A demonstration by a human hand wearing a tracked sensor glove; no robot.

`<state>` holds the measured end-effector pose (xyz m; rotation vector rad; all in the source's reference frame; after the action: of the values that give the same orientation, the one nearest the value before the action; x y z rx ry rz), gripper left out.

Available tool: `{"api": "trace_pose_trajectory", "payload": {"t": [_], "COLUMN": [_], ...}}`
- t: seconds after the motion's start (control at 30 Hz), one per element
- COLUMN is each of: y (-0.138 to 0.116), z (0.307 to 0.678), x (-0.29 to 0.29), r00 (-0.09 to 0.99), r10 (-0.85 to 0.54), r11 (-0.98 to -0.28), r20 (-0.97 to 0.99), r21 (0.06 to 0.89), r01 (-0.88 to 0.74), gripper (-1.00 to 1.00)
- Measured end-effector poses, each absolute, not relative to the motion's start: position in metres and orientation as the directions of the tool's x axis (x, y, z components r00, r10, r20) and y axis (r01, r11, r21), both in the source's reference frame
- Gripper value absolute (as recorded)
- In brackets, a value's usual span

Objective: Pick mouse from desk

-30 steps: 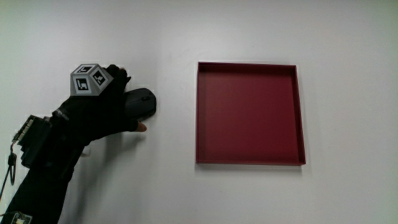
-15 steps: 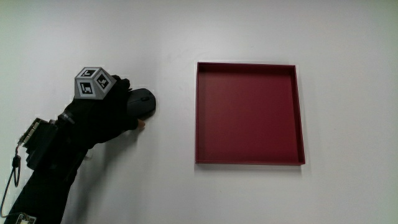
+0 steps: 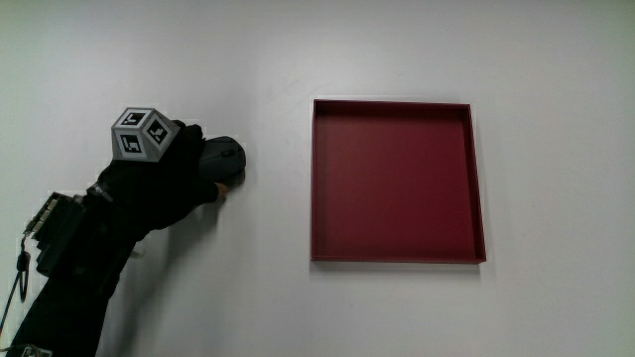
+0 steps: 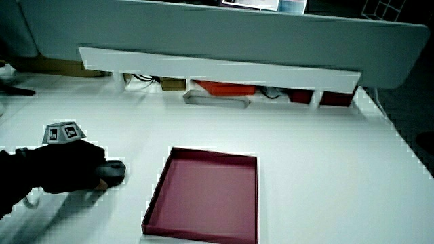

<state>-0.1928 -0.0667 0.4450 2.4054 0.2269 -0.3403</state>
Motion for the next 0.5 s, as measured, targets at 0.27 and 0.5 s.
{"api": "trace_pose_trajectory", "payload": {"t": [0.27,0.5], "y": [-0.067,-0.075], "z": [0.400,0.383], "x": [-0.168,-0.137], "r00": [0.933,0.885], "r10": [0.162,0.219], "r11": [-0.777,-0.762], "r20": [-0.321,-0.410], "r21": [0.541,0.495], "r01": [0.321,0.418], "gripper": [1.00,1.00]}}
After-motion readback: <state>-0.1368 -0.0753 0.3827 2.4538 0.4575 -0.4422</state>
